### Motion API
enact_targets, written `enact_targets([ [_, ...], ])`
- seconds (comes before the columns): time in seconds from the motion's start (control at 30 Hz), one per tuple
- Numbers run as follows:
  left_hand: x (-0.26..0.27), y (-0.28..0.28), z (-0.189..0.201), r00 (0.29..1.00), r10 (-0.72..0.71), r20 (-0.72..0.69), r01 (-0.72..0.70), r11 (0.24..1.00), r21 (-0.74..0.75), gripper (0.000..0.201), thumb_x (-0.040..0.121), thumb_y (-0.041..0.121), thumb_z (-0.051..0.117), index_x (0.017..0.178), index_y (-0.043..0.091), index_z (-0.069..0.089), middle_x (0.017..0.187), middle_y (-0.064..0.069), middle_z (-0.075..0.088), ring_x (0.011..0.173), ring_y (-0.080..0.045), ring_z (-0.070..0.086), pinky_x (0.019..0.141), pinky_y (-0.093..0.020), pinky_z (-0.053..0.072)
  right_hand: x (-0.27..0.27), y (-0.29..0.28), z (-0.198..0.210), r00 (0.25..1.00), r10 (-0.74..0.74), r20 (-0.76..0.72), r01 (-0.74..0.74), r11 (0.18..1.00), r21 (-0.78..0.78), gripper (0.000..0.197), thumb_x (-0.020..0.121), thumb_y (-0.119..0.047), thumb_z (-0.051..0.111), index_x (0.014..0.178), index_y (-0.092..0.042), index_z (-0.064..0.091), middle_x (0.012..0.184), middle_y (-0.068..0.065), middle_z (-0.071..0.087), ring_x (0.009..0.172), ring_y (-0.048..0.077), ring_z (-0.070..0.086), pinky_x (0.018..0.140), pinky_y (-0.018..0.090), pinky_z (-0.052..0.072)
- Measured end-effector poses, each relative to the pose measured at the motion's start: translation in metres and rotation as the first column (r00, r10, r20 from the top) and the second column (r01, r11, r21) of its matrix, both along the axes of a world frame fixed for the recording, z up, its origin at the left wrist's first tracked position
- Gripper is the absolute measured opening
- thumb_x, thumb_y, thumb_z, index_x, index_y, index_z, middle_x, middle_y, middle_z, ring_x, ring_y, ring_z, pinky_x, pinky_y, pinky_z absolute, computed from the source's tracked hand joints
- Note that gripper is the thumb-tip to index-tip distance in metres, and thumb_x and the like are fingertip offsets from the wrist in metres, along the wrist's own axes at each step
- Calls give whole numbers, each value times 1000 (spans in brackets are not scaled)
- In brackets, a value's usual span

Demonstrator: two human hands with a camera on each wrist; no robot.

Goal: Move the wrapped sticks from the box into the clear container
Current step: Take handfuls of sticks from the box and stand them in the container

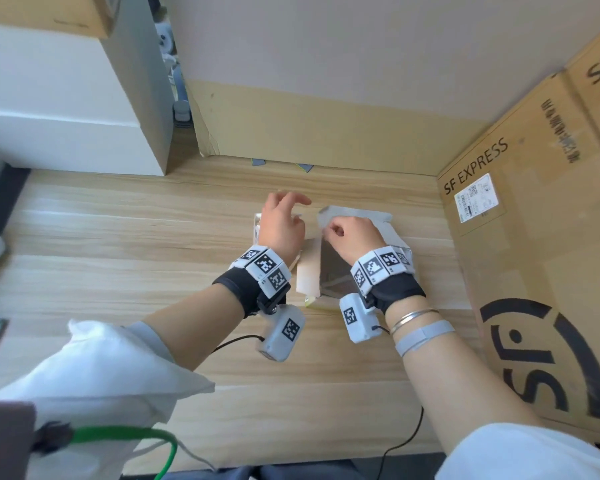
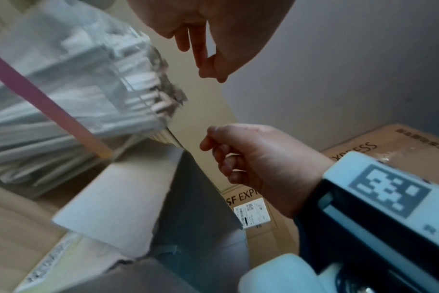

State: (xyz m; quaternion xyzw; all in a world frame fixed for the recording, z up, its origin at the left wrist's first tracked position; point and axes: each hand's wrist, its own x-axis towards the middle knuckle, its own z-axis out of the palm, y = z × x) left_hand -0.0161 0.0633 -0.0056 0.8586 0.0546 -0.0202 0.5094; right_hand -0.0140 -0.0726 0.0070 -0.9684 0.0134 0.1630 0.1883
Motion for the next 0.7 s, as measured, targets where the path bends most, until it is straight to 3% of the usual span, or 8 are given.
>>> enact_targets([
  [0.2, -14, -42, -4, 989, -134, -58, 135, 991, 10, 43, 81, -11, 42, 116, 9, 59, 131, -9, 50, 119, -23, 50, 82, -13, 33, -14, -38, -10, 994, -48, -96, 48, 999, -4, 25, 92, -28, 48, 91, -13, 67, 80, 6, 62, 75, 26, 57, 64, 28, 40],
  [0.37, -27, -64, -19, 902, -248, -352, 295, 952, 86, 68, 83, -5, 45, 143, 23, 30, 154, -13, 18, 133, -31, 39, 102, -30, 39, -26, -61, -22, 992, -46, -121, 45, 999, -8, 25, 92, -25, 48, 93, -10, 68, 89, 12, 70, 85, 30, 62, 67, 31, 44],
  [0.43, -28, -69, -22, 859, -229, -459, 312, 943, 114, 80, 84, -9, 40, 148, 32, 14, 157, -14, 6, 135, -37, 36, 101, -36, 41, -28, -67, -26, 991, -51, -128, 51, 999, -3, 24, 91, -24, 48, 95, -12, 68, 92, 9, 70, 87, 28, 62, 71, 32, 47],
  [0.5, -27, -72, -25, 830, -209, -517, 324, 936, 141, 87, 84, -11, 36, 148, 35, -1, 152, -19, 19, 124, -36, 47, 92, -37, 45, -30, -73, -30, 987, -55, -153, 56, 998, 2, 24, 91, -23, 46, 96, -14, 68, 87, 6, 68, 83, 26, 60, 68, 31, 45],
  [0.57, -25, -72, -28, 834, -200, -514, 321, 934, 158, 90, 85, -11, 37, 148, 32, -10, 118, -20, 53, 92, -30, 60, 80, -35, 47, -32, -75, -33, 983, -55, -174, 56, 998, 1, 24, 91, -22, 45, 96, -17, 68, 85, 4, 66, 83, 25, 60, 67, 31, 47],
  [0.6, -23, -72, -28, 836, -191, -514, 310, 938, 155, 91, 84, -11, 37, 148, 31, -13, 101, -17, 57, 78, -27, 57, 74, -32, 46, -32, -76, -35, 982, -52, -181, 53, 999, 1, 24, 91, -22, 44, 97, -19, 68, 89, 5, 68, 87, 26, 62, 72, 33, 50],
  [0.63, -22, -71, -29, 839, -177, -515, 287, 948, 140, 92, 84, -12, 37, 148, 32, -13, 98, -16, 56, 73, -25, 53, 71, -30, 44, -33, -76, -36, 981, -51, -190, 52, 999, 3, 25, 92, -22, 44, 101, -20, 68, 97, 5, 70, 93, 26, 63, 77, 34, 52],
  [0.7, -21, -71, -27, 853, -137, -503, 207, 975, 85, 92, 84, -12, 37, 148, 34, -10, 120, -20, 49, 79, -25, 49, 74, -29, 41, -34, -76, -39, 979, -45, -200, 45, 999, 0, 28, 93, -23, 43, 111, -20, 65, 112, 5, 68, 105, 26, 61, 84, 34, 51],
])
